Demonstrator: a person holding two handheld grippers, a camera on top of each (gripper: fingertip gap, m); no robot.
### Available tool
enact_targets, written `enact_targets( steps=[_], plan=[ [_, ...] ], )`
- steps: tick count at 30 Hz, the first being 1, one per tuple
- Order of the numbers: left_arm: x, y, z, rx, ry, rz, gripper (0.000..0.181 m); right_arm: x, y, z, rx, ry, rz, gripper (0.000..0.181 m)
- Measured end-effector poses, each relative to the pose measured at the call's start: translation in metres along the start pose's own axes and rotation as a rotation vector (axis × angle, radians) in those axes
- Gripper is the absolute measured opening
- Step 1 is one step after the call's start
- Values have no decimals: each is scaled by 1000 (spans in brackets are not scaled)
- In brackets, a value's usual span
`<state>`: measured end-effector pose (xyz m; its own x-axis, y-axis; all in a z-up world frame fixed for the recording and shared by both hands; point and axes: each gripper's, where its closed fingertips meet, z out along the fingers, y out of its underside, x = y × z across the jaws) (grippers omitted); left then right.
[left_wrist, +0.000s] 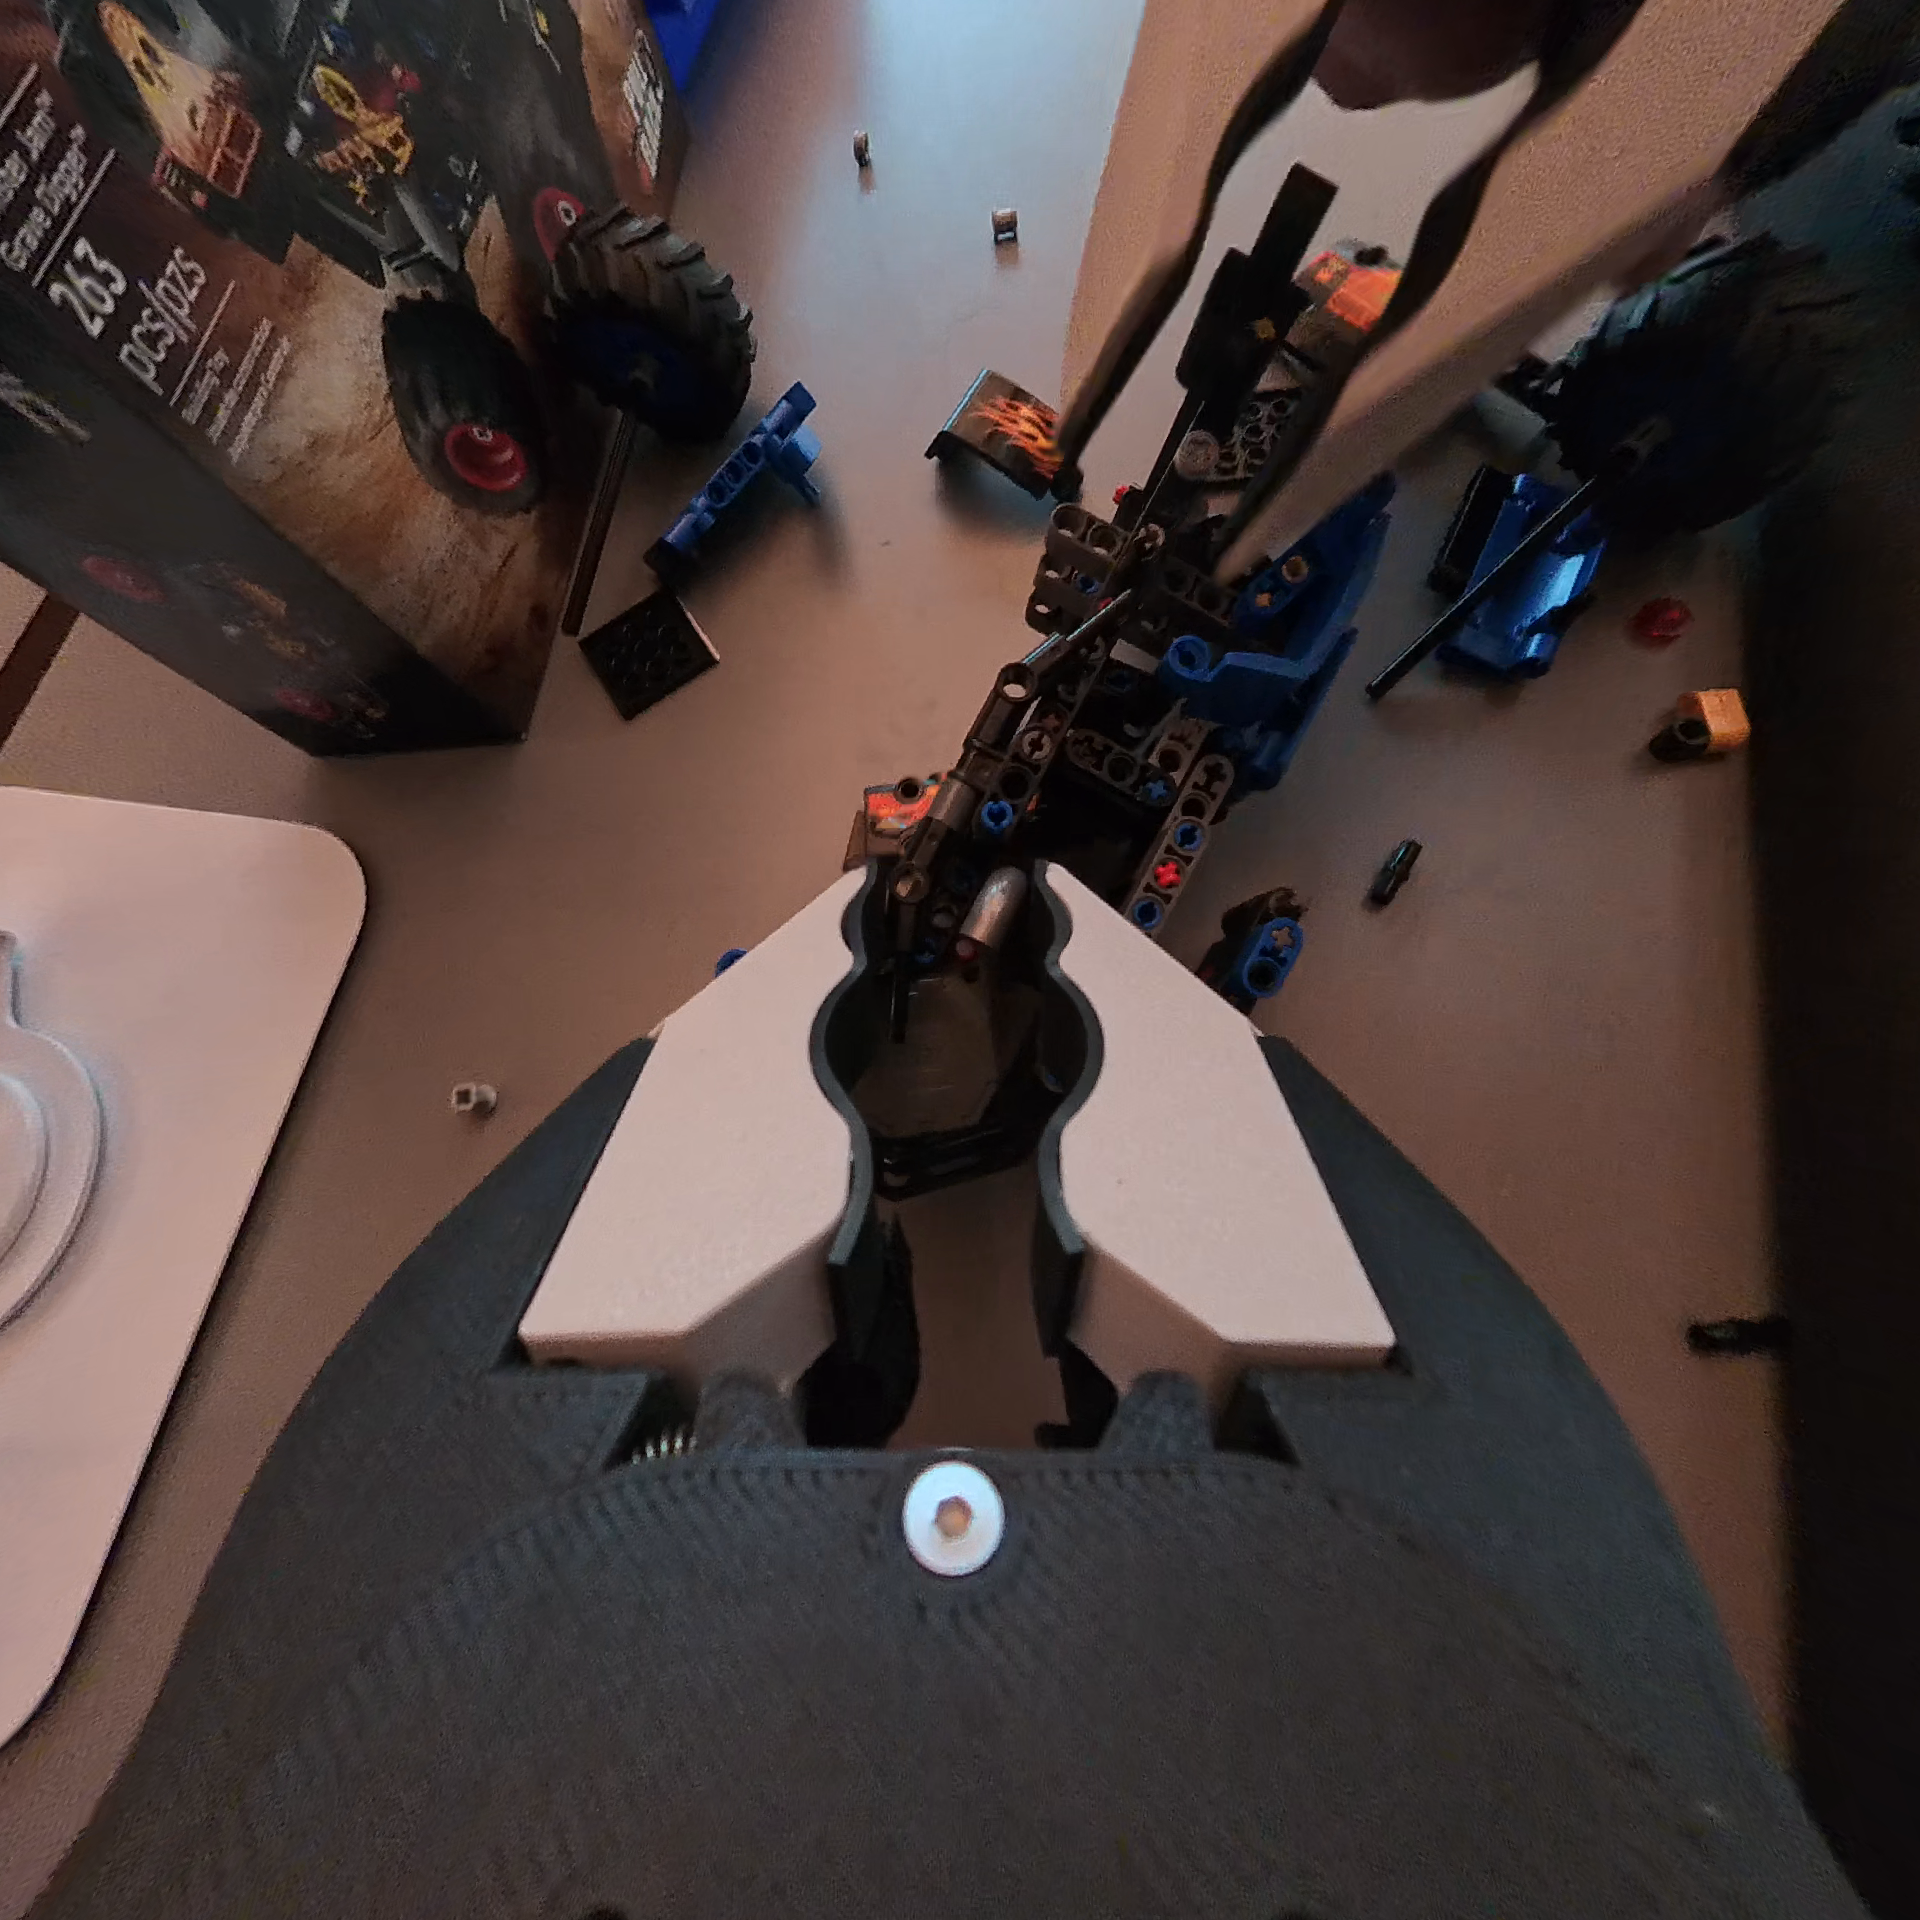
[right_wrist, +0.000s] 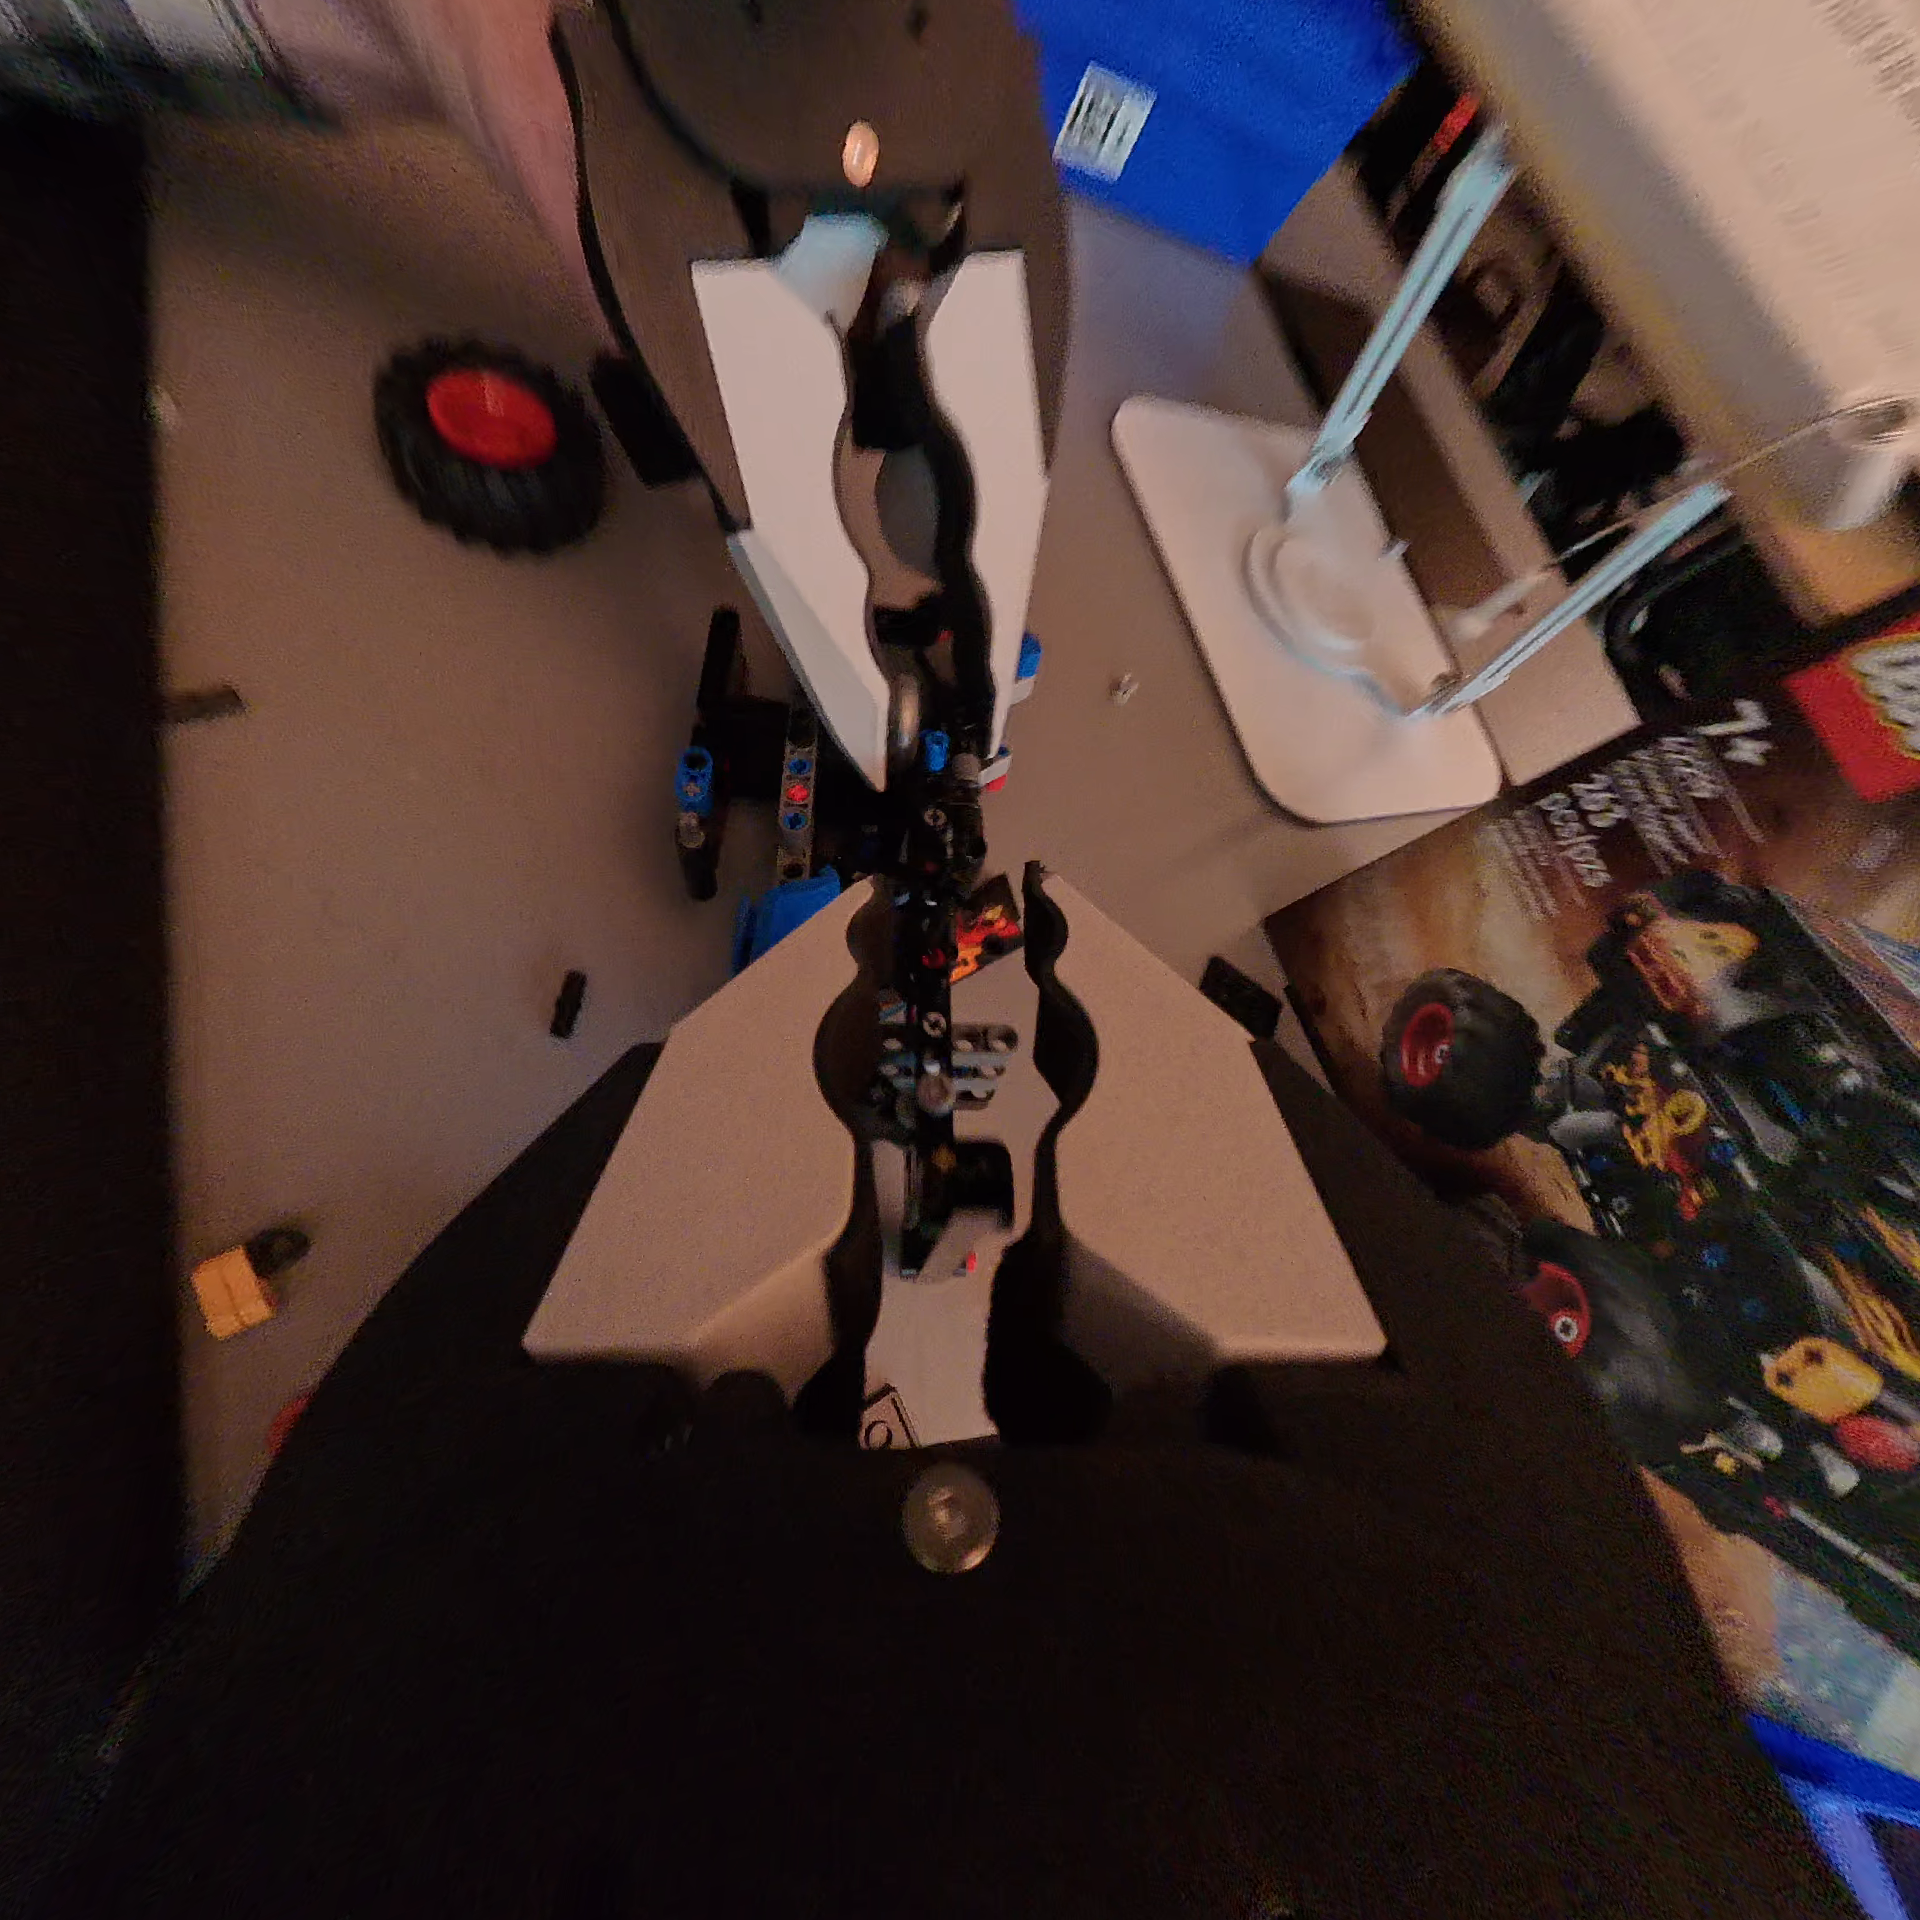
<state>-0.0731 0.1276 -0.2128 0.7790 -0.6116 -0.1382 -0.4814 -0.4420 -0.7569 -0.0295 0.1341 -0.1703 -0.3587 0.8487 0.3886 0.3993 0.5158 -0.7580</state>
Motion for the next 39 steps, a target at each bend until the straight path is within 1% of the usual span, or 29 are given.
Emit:
enact_targets(
  steps=[2,3,4,6,8,10,11,12,13,15,19,25,28,32,39],
  plan=[
    [4,-3,4,5,6,12,24,-3,8,16,-124,-24,-60,21],
    [2,-3,5,-7,-19,26,24,-2,10,21,-166,-38,-69,22],
    [-2,-2,5,-19,-48,45,24,0,10,24,-189,-51,-72,21],
    [-3,-1,4,-19,-51,43,23,1,12,28,-230,-108,-56,15],
    [0,-2,4,-13,-35,50,23,-2,8,28,-245,-176,-21,20],
    [6,-5,6,-5,-11,57,24,-3,1,31,-237,-209,16,22],
    [7,-6,7,-6,-14,64,24,-2,7,34,-281,-210,12,26],
    [6,-6,8,-11,-25,73,24,-1,16,38,-328,-207,5,27],
    [5,-6,8,-14,-36,81,24,-4,19,41,-337,-222,2,20],
    [5,-7,8,-7,-40,83,24,-7,17,41,-318,-223,-8,14],
    [2,-9,8,11,-60,79,24,-4,16,42,-291,-164,-72,14],
    [3,-11,10,32,-38,75,23,-3,16,41,-279,-153,-190,14],
    [8,-12,12,50,-19,67,22,-5,16,39,-197,-209,-154,13],
    [7,-11,14,82,2,27,22,-6,14,40,-36,-273,-1,12],
    [6,-13,12,131,14,-33,20,-4,9,39,48,-292,90,11]
  ],
)
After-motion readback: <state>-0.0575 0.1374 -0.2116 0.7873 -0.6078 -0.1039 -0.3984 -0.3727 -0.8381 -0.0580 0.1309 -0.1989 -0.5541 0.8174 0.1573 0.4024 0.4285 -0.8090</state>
